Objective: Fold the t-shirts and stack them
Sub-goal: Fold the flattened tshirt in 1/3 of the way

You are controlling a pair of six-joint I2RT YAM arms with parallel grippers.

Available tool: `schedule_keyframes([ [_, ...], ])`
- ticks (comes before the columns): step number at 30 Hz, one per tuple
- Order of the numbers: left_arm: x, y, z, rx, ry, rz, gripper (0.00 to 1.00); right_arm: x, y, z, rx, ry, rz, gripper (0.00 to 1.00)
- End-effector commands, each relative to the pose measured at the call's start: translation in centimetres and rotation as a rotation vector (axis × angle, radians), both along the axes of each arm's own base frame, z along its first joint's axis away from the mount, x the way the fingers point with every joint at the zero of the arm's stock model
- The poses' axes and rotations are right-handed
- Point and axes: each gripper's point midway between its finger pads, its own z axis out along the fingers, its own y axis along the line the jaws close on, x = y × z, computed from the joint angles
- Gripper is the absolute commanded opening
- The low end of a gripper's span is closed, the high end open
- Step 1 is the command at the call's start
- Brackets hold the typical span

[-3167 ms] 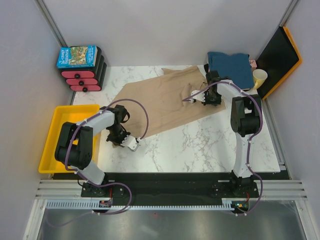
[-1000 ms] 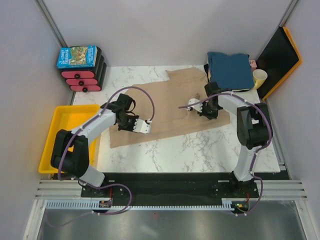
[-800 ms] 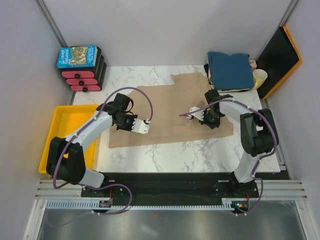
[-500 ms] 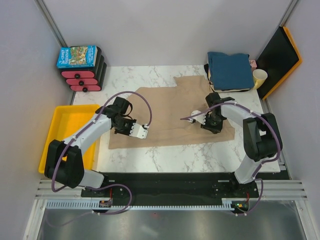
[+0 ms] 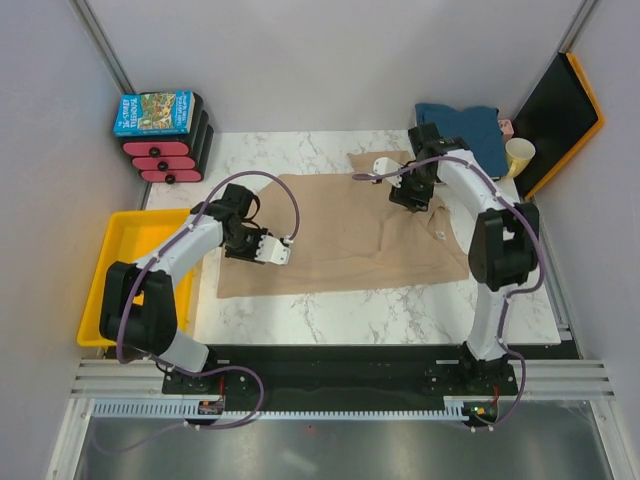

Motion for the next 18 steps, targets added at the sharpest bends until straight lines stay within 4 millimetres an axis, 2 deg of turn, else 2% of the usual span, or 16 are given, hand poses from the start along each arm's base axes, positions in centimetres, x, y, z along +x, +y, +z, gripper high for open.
schedule_keyframes([
  [1,1.5,-0.2,0.3,0.012,-0.029,-0.035,0.4,0.3,1.9,-2.0,0.044,0.143,0.13,0.68],
  [2,1.5,0.0,0.2,0.018,-0.026,-0.027,0.4,0.9,2.5,-0.6,0.063,0.138,0.157,0.7],
  [3,1.5,0.0,0.2,0.018,-0.024,-0.026,0.4,1.2,2.7,-1.6,0.064,0.166,0.196,0.72],
  [4,1.4,0.0,0.1,0.021,-0.021,-0.024,0.4,1.4,3.0,-1.4,0.067,0.17,0.221,0.75],
  [5,1.4,0.0,0.0,0.019,-0.019,-0.021,0.4,1.8,3.3,-0.4,0.075,0.162,0.242,0.78],
  [7,1.2,0.2,-0.1,0.02,-0.015,-0.015,0.4,2.1,3.6,-0.7,0.07,0.165,0.281,0.85],
  [10,0.8,0.3,-0.2,0.023,-0.011,-0.005,0.39,1.1,3.8,-0.7,0.037,0.18,0.361,0.88],
  [14,0.5,0.5,-0.1,0.026,-0.014,0.0,0.39,-1.0,3.6,-1.2,-0.001,0.245,0.426,0.88],
  [16,0.5,0.4,-0.1,0.023,-0.012,0.006,0.39,-1.7,3.6,-0.7,-0.009,0.236,0.472,0.88],
  [17,0.5,0.5,0.0,0.023,-0.017,0.006,0.39,-2.7,3.4,-1.3,-0.013,0.265,0.491,0.88],
  [18,0.5,0.5,-0.1,0.024,-0.014,0.006,0.39,-3.2,3.5,-0.7,-0.017,0.256,0.511,0.87],
])
